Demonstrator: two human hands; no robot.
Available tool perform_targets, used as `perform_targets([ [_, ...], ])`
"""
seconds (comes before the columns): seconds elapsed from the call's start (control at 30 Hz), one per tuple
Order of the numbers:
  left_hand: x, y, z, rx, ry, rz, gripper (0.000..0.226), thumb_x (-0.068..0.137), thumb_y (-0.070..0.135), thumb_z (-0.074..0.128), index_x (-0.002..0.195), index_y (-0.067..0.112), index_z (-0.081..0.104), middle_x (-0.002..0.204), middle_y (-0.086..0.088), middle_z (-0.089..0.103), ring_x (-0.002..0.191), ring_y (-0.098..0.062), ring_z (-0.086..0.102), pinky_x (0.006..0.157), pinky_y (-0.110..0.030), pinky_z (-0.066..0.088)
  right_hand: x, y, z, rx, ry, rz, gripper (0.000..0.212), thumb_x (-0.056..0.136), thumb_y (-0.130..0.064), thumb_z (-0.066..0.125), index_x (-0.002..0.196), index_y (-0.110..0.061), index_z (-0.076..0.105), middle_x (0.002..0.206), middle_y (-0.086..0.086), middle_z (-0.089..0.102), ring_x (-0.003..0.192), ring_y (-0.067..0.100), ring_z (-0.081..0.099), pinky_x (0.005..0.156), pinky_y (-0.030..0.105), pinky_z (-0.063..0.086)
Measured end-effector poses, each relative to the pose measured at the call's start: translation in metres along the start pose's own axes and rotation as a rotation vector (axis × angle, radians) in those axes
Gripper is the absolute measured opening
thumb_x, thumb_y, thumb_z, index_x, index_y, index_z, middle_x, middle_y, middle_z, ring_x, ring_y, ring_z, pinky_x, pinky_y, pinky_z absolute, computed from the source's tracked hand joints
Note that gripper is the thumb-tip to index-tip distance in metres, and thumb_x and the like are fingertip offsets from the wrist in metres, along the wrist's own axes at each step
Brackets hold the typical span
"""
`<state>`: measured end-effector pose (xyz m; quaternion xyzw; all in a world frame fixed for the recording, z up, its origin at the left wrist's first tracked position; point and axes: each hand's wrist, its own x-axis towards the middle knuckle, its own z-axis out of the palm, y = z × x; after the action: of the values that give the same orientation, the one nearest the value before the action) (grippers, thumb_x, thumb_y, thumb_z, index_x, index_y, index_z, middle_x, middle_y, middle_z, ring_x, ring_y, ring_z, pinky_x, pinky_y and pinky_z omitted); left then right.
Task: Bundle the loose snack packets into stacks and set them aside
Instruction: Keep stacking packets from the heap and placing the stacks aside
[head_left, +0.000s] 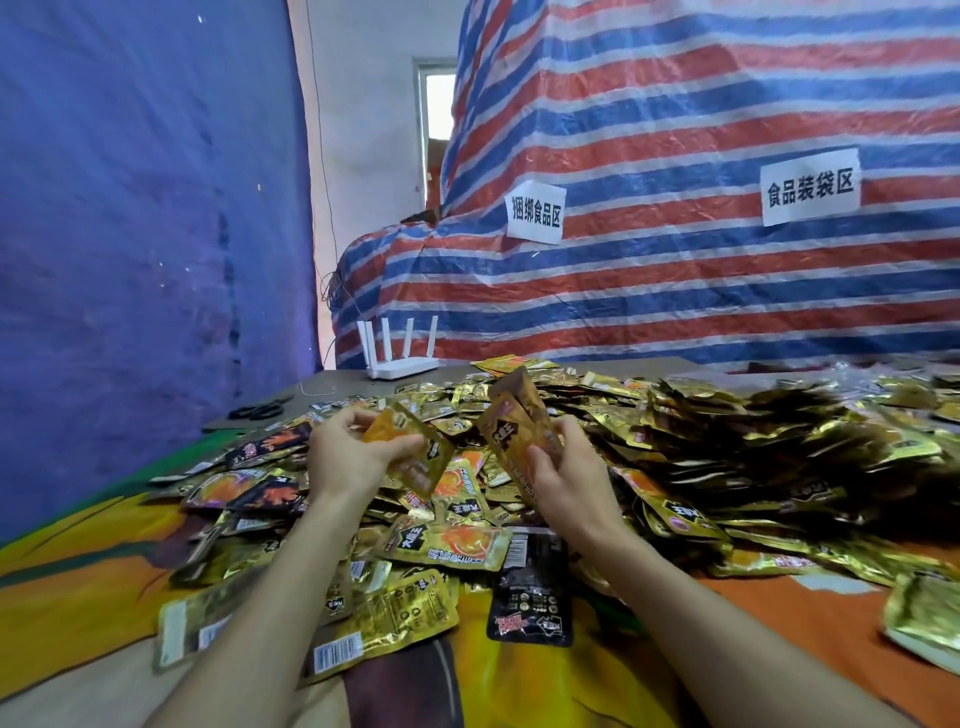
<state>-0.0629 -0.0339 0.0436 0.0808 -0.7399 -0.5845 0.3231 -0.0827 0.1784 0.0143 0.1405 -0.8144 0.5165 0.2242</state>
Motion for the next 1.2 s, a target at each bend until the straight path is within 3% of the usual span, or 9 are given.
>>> perform_targets([
  [0.1,-0.003,0.005,-0.002,-0.207,-0.142,-0.076,0.055,0.053,0.021,0.089,0.103,0.01,0.069,0.102,-0.01,0.073,0.094,-0.032,0.071,0.085,-0.047,0.059,0.0,0.004,-0.001,0.098,0.039,0.03,0.007,0.103,-0.02,0.053,0.108,-0.024,0.05,0.1,-0.004,0.065,0.089,0.012,0.064,0.079,0.04,0.059],
  [0.2,-0.001,0.004,-0.006,-0.323,-0.426,-0.21,0.067,0.055,0.009,0.087,0.117,0.001,0.064,0.101,-0.016,0.075,0.086,-0.033,0.074,0.067,-0.037,0.061,0.003,0.007,-0.001,0.121,0.091,0.05,0.007,0.103,-0.019,0.053,0.109,-0.023,0.051,0.097,-0.008,0.063,0.088,0.01,0.062,0.076,0.036,0.056],
  [0.33,-0.011,0.002,-0.002,0.339,-0.814,-0.054,0.049,0.064,0.033,0.09,0.104,0.011,0.071,0.1,-0.003,0.074,0.089,-0.017,0.071,0.069,-0.024,0.054,0.005,0.01,-0.001,0.11,0.116,0.064,0.004,0.103,-0.019,0.054,0.107,-0.019,0.052,0.093,-0.004,0.063,0.084,0.013,0.063,0.075,0.039,0.057],
  [0.4,-0.013,-0.006,0.003,0.598,-0.88,-0.011,0.063,0.075,0.036,0.086,0.13,0.02,0.058,0.128,0.0,0.06,0.114,-0.017,0.06,0.092,-0.032,0.05,0.004,0.009,-0.001,0.107,0.104,0.06,0.005,0.103,-0.018,0.054,0.107,-0.019,0.053,0.096,-0.004,0.065,0.087,0.016,0.065,0.078,0.042,0.057],
  [0.5,-0.018,-0.004,0.004,0.697,-0.869,0.115,0.078,0.087,0.022,0.071,0.151,0.044,0.032,0.156,0.001,0.033,0.141,-0.022,0.035,0.115,-0.046,0.035,0.004,0.008,-0.001,0.1,0.087,0.048,0.006,0.102,-0.019,0.055,0.108,-0.019,0.053,0.099,-0.003,0.065,0.091,0.018,0.066,0.08,0.043,0.057],
  [0.7,-0.022,0.005,0.011,0.803,-1.071,0.029,0.078,0.084,0.001,0.055,0.153,0.03,0.037,0.165,0.0,0.021,0.145,-0.026,0.032,0.102,-0.035,0.043,0.002,0.007,-0.001,0.104,0.056,0.047,0.007,0.103,-0.019,0.055,0.109,-0.022,0.052,0.1,-0.002,0.066,0.088,0.017,0.066,0.076,0.041,0.059],
  [0.87,-0.014,0.009,0.004,0.861,-1.001,0.029,0.073,0.084,0.008,0.067,0.149,0.031,0.043,0.155,-0.003,0.038,0.134,-0.021,0.042,0.107,-0.037,0.041,0.001,0.006,-0.002,0.102,0.042,0.06,0.009,0.103,-0.02,0.055,0.111,-0.021,0.053,0.099,-0.005,0.065,0.089,0.016,0.066,0.08,0.046,0.059],
  [1.1,-0.01,-0.004,-0.004,0.97,-0.746,0.164,0.011,0.086,0.039,0.075,0.088,0.039,0.065,0.107,0.011,0.059,0.112,-0.016,0.048,0.114,-0.048,0.021,0.002,0.007,-0.001,0.134,0.063,0.063,0.008,0.103,-0.019,0.055,0.109,-0.024,0.054,0.099,-0.006,0.065,0.089,0.015,0.066,0.074,0.037,0.057],
  [1.2,-0.01,-0.004,-0.006,0.812,-0.743,0.162,0.007,0.092,0.031,0.07,0.087,0.032,0.066,0.104,0.008,0.063,0.099,-0.011,0.058,0.097,-0.037,0.045,0.003,0.006,-0.001,0.16,0.089,0.071,0.007,0.102,-0.017,0.056,0.108,-0.022,0.055,0.1,-0.003,0.066,0.087,0.015,0.066,0.069,0.034,0.056],
])
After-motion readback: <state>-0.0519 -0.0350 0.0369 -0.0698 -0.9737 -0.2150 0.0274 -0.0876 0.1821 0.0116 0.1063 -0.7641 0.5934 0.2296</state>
